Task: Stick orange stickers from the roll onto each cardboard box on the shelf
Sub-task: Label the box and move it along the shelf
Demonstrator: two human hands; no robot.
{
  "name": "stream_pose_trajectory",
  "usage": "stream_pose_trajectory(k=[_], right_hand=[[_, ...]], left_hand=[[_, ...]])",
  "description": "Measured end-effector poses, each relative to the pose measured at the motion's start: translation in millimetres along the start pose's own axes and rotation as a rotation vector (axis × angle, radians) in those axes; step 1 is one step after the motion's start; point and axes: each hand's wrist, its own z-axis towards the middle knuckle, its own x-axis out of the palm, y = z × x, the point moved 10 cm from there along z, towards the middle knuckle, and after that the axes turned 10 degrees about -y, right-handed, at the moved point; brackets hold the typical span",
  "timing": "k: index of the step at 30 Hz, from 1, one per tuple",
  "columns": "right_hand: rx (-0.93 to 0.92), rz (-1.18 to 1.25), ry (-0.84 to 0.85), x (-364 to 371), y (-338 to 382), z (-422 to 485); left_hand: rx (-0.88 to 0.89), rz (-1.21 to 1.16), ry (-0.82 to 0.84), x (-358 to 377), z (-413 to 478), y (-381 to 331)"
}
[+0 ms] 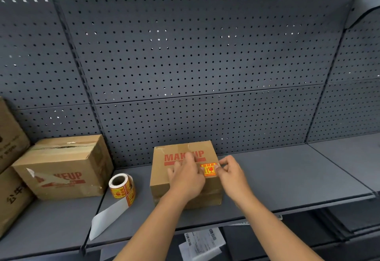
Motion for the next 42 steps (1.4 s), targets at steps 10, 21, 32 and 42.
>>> stream_pose_trajectory(k=[10, 21, 32, 42], right_hand=[[-0.001, -0.152, 0.01, 11.4, 2.4, 15.8], [0.055, 0.048, -0.034, 14.2, -9.3, 18.0], [0.075, -0.039, 0.003, 17.3, -14.4, 23.4], [0.024, -0.043, 0.019, 13.9, -10.1, 21.2]], left_hand=[[0.048, 0.124, -0.096, 5.2, 23.1, 0.0], [0.166, 0.113, -0.152, 10.8, 21.3, -2.5], [0.138, 0.107, -0.134, 8.9, 20.9, -0.7], [0.129, 0.085, -0.163, 9.3, 26.3, 2.2]])
